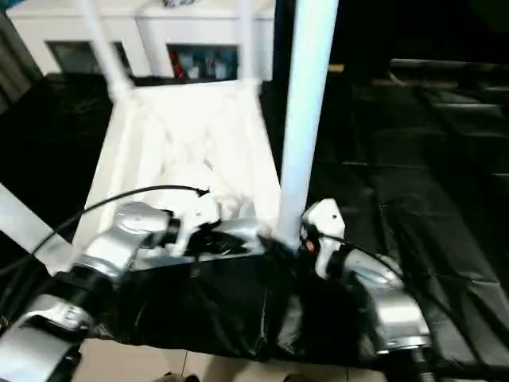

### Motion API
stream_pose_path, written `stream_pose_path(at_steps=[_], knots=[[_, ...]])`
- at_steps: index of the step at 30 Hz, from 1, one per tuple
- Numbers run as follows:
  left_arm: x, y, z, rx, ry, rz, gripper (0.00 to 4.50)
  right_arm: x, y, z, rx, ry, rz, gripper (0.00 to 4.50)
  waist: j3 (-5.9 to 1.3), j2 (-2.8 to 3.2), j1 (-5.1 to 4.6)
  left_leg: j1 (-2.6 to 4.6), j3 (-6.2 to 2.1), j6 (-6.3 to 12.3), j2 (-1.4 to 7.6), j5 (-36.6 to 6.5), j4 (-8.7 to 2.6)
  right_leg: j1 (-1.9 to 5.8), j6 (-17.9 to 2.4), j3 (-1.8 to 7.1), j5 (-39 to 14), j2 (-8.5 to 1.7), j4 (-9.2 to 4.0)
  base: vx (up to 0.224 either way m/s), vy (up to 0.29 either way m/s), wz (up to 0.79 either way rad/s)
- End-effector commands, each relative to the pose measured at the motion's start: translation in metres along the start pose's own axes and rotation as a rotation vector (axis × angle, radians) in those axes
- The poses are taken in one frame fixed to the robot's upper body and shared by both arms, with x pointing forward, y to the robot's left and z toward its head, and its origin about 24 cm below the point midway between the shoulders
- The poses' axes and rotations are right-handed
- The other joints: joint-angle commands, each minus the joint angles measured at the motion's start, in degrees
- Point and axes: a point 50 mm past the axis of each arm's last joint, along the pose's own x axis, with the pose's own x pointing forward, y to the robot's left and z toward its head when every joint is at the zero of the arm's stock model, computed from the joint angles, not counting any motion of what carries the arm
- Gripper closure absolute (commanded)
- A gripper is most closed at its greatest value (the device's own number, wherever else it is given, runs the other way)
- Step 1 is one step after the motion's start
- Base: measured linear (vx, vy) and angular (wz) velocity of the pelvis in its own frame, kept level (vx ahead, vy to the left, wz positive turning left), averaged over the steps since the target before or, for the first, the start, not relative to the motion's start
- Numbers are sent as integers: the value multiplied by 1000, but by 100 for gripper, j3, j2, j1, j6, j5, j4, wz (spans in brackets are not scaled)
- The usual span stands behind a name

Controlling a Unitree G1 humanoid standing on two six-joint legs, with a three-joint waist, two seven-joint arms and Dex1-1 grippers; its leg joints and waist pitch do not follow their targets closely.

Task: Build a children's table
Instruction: Rotate leg to tighten

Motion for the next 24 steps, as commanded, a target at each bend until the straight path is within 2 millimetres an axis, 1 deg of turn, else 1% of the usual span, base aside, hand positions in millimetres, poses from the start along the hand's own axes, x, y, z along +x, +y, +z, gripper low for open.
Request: stream_pose_path(at_steps=[1,2,3,4,6,7,8,9,10,13,15,17,18,21,24], knots=[[7,-8,-6,-15,-2,-86,450,7,19,-7,12,45,189,48,-290,-112,-1,24,-53,842,221,-669,-264,298,-1668,164,-93,-265,-274,0,0,0],[4,-8,-6,-11,1,-104,450,4,19,-7,5,63,218,48,-276,-99,7,44,-57,759,236,-833,-285,286,-1630,167,-387,-264,-305,0,0,0],[4,-8,-6,-11,1,-104,450,4,19,-7,5,63,218,62,-269,-95,9,53,-54,687,240,-971,-294,272,-1605,173,-575,-264,-320,0,0,0],[0,-8,-7,-10,1,-138,450,0,17,-8,-4,100,251,80,-267,-98,14,60,-58,648,244,-1005,-302,276,-1591,176,-629,-264,-329,0,0,0],[-1,-8,-7,-11,2,-145,450,-1,17,-8,-6,110,261,80,-272,-99,15,56,-59,577,245,-1025,-307,275,-1582,185,-614,-271,-315,0,0,0],[-3,-8,-8,-9,5,-155,450,-2,17,-8,-3,119,278,86,-271,-96,16,58,-61,571,248,-1032,-309,272,-1590,186,-607,-273,-317,0,0,0],[-5,-9,-8,-9,12,-177,450,-4,17,-7,-1,129,303,113,-261,-121,13,54,-54,582,241,-1003,-304,268,-1593,189,-536,-267,-312,0,0,0],[-6,-9,-9,-9,12,-186,450,-5,17,-6,-2,131,307,113,-264,-114,21,52,-59,589,239,-994,-303,273,-1600,187,-527,-270,-306,0,0,0],[-6,-10,-9,-9,12,-191,450,-5,16,-6,-2,132,309,122,-264,-109,23,52,-54,605,237,-959,-298,274,-1599,190,-485,-272,-305,0,0,0],[-10,-11,-9,-7,14,-232,450,-7,15,-5,-6,151,335,135,-273,-111,30,45,-55,647,233,-853,-286,282,-1631,184,-348,-274,-286,0,0,0],[-11,-12,-9,-5,19,-243,450,-9,15,-6,-10,162,348,160,-281,-102,34,49,-53,685,234,-774,-272,280,-1660,182,-211,-275,-271,0,0,0],[-13,-11,-10,-5,23,-250,450,-9,16,-6,-13,172,363,164,-276,-108,33,44,-51,706,230,-768,-271,281,-1677,177,-204,-273,-275,0,0,0],[-14,-11,-11,-4,26,-250,450,-9,16,-7,-14,175,368,172,-275,-109,35,42,-52,697,232,-796,-273,283,-1673,177,-262,-276,-278,0,0,0],[-14,-10,-11,-10,25,-236,450,-8,17,-8,-7,171,370,177,-278,-108,40,45,-55,674,232,-807,-275,288,-1662,177,-312,-279,-280,0,0,0],[-9,-5,-12,-24,33,-144,450,-2,22,-9,33,119,328,178,-268,-108,43,44,-56,641,235,-880,-285,283,-1661,177,-399,-281,-294,0,0,0]])
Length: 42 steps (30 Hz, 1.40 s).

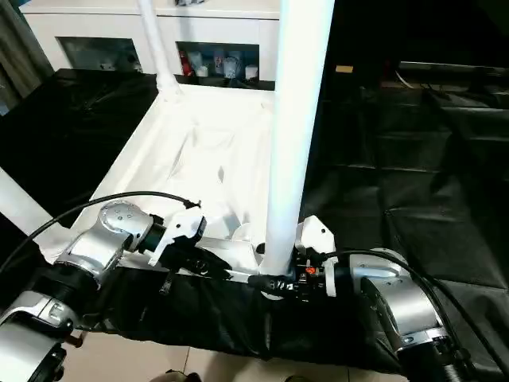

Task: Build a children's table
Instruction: Rotate leg to tighten

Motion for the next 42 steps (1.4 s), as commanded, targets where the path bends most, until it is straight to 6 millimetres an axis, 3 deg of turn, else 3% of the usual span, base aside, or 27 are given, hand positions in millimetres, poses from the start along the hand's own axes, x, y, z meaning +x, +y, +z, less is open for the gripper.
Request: stream_pose_path(at_steps=[1,5,8,11,12,13,14,17,20,21,22,23,29,34,37,39,40,42], knots=[[8,4,-2,-22,10,46,450,11,7,-9,51,-8,9,178,-267,-95,-7,51,-59,624,240,-926,-324,253,-1633,175,-480,-273,-304,0,0,0],[13,8,0,-39,0,114,450,18,6,-11,75,-50,-77,179,-220,-98,-33,66,-80,355,238,-1402,-395,233,-1399,184,-1446,-294,-409,0,0,0],[23,14,5,-63,-15,191,450,28,-1,-14,89,-93,-257,180,-192,-89,-78,107,-105,134,235,-1817,-443,174,-1196,199,-2129,-303,-487,0,0,0],[41,18,14,-98,-49,263,450,42,-9,-14,154,-152,-437,180,-169,-106,-163,84,-151,-54,219,-2093,-490,157,-990,185,-2556,-305,-525,0,0,0],[48,18,18,-100,-57,277,450,48,-10,-12,161,-159,-466,180,-165,-113,-201,85,-166,-61,209,-2156,-496,158,-925,177,-2666,-300,-544,0,0,0],[51,18,19,-100,-59,282,450,50,-10,-12,163,-161,-475,180,-156,-57,-207,89,-172,-64,208,-2201,-500,152,-899,182,-2688,-300,-547,0,0,0],[55,17,21,-105,-65,291,450,55,-10,-11,176,-164,-499,180,-153,-89,-229,105,-159,-36,198,-2279,-491,123,-856,189,-2768,-291,-581,0,0,0],[69,14,26,-93,-65,286,450,69,-12,-7,198,-175,-557,180,-161,-87,-243,83,-164,-11,185,-2217,-493,124,-793,195,-2836,-297,-592,0,0,0],[82,9,29,-80,-67,277,450,81,-12,-1,202,-196,-576,180,-151,-74,-258,68,-164,22,192,-2195,-508,125,-766,196,-2682,-279,-587,0,0,0],[83,8,30,-75,-67,278,450,80,-13,1,189,-204,-591,180,-172,-112,-268,62,-163,29,188,-2197,-504,142,-755,192,-2656,-276,-582,0,0,0],[84,8,30,-70,-66,276,450,80,-14,1,184,-207,-597,124,-179,-94,-263,67,-167,33,194,-2164,-503,139,-768,198,-2593,-284,-573,0,0,0],[84,8,30,-69,-65,284,450,78,-16,3,188,-225,-615,124,-177,-88,-270,80,-147,60,191,-2151,-493,118,-788,210,-2491,-270,-579,0,0,0],[74,11,28,-62,-54,318,450,65,-16,5,120,-219,-588,67,-200,-88,-274,59,-119,169,194,-1906,-477,156,-967,214,-1907,-252,-521,0,0,0],[63,9,23,-28,-54,286,450,49,-14,3,58,-172,-484,46,-218,-104,-246,40,-94,350,187,-1587,-439,191,-1067,218,-1609,-267,-502,0,0,0],[52,6,18,6,-67,239,450,34,-5,2,26,-131,-304,46,-248,-114,-186,39,-88,551,190,-1254,-393,234,-1147,215,-1148,-253,-457,0,0,0],[47,5,15,11,-63,221,450,29,0,1,23,-107,-225,46,-271,-103,-170,10,-78,732,197,-941,-363,248,-1328,195,-608,-258,-395,0,0,0],[44,5,14,19,-59,207,450,26,2,-1,23,-91,-188,46,-274,-147,-174,6,-70,761,194,-893,-348,250,-1353,187,-549,-251,-386,0,0,0],[38,3,11,26,-49,165,450,19,4,-2,20,-67,-125,46,-271,-128,-126,15,-58,828,214,-781,-334,246,-1432,175,-458,-251,-359,0,0,0]])
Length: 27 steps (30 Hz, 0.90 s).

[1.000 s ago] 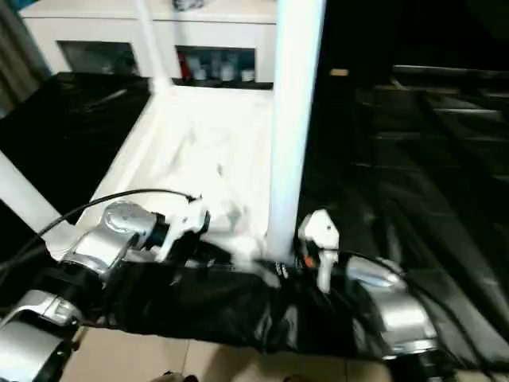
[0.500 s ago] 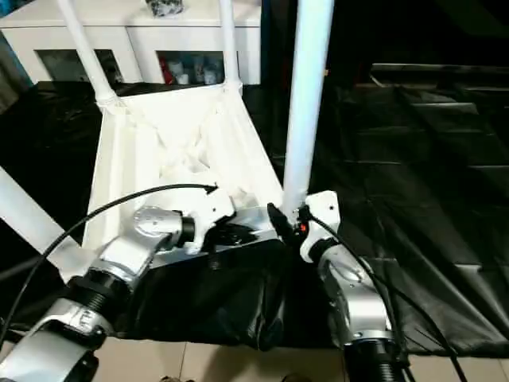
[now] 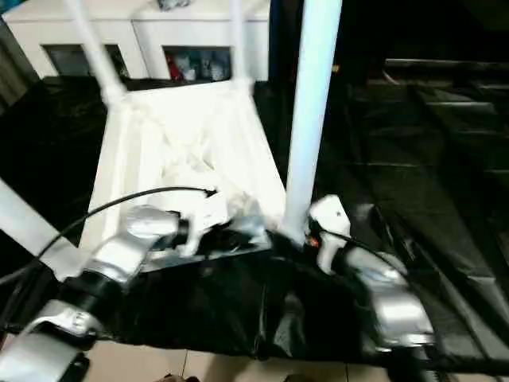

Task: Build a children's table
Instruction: Rotate leg to tighten

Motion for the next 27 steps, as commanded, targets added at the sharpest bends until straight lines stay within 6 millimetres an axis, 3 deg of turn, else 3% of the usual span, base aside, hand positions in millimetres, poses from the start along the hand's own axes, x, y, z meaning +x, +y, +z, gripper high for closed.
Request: stream_pose_path(at_steps=[1,6,19,27], knots=[[10,-10,-4,-3,-11,-86,450,15,30,-3,29,1,243,46,-239,-136,17,12,-53,804,228,-855,-279,257,-1460,175,-579,-260,-343,0,0,0],[-3,-9,-7,13,4,-145,450,6,26,-1,0,48,317,78,-234,-149,40,28,-63,624,240,-1081,-303,258,-1442,180,-923,-263,-351,0,0,0],[-17,-4,-11,20,28,-193,450,-1,26,1,17,88,416,177,-267,-136,114,39,-47,687,236,-816,-254,273,-1591,181,-408,-272,-287,0,0,0],[-17,-5,-13,12,23,-212,450,2,33,-1,74,65,440,188,-284,-135,117,34,-50,665,231,-797,-242,287,-1621,178,-358,-271,-269,0,0,0]])
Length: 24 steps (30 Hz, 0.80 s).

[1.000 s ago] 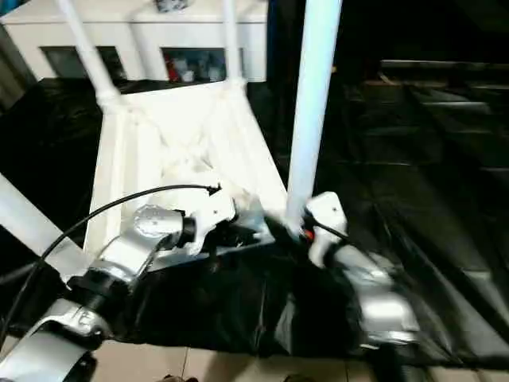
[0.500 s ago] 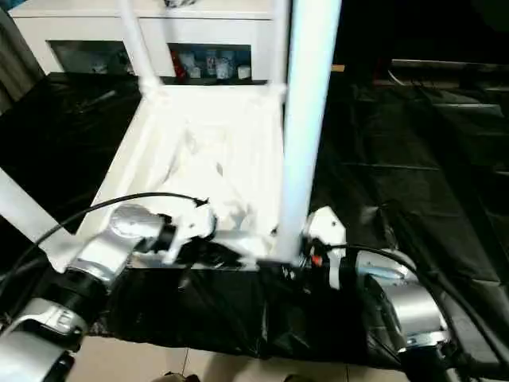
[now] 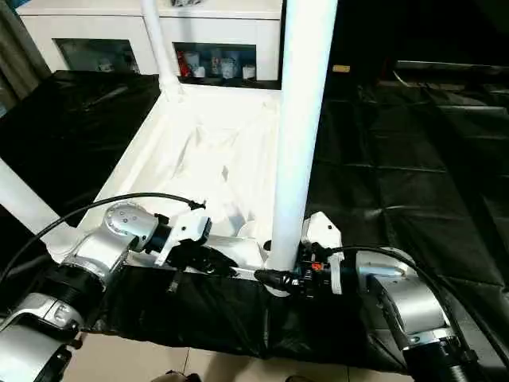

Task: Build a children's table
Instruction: Rotate leg to tighten

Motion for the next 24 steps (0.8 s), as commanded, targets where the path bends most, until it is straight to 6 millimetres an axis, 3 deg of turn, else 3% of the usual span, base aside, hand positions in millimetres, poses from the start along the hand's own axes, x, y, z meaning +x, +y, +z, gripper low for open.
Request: stream_pose_path(at_steps=[1,6,10,11,13,16,17,21,24], knots=[[4,-1,-3,-21,-4,-5,450,14,16,-2,46,-31,127,188,-293,-117,0,35,-59,668,230,-799,-286,287,-1617,170,-369,-266,-284,0,0,0],[10,3,-3,-49,-4,52,450,21,12,-4,84,-109,7,188,-290,-115,1,40,-59,604,231,-881,-291,276,-1595,171,-511,-268,-302,0,0,0],[23,10,1,-85,-12,158,450,31,1,-6,124,-182,-219,188,-242,-113,-44,61,-74,328,231,-1383,-349,233,-1386,187,-1492,-288,-396,0,0,0],[28,12,3,-98,-20,187,450,35,-2,-7,141,-201,-273,188,-210,-90,-69,86,-84,195,218,-1644,-370,190,-1283,188,-1965,-299,-455,0,0,0],[35,14,5,-110,-29,215,450,40,-4,-8,155,-214,-324,189,-203,-119,-116,67,-128,64,211,-1792,-409,210,-1088,183,-2361,-301,-488,0,0,0],[56,15,13,-132,-52,276,450,57,-6,-9,186,-238,-423,189,-184,-91,-206,71,-130,34,218,-1961,-439,166,-1016,191,-2333,-270,-515,0,0,0],[65,14,15,-140,-51,297,450,67,-5,-7,205,-252,-447,189,-181,-110,-225,73,-137,26,202,-2020,-438,167,-978,188,-2429,-277,-530,0,0,0],[78,13,18,-131,-34,335,450,82,-7,-1,231,-268,-521,189,-167,-135,-258,93,-139,76,178,-2180,-444,139,-811,197,-2733,-271,-592,0,0,0],[85,10,19,-117,-23,328,450,88,-12,4,188,-262,-594,189,-172,-113,-294,82,-159,42,176,-2211,-461,142,-762,189,-2777,-270,-585,0,0,0]])
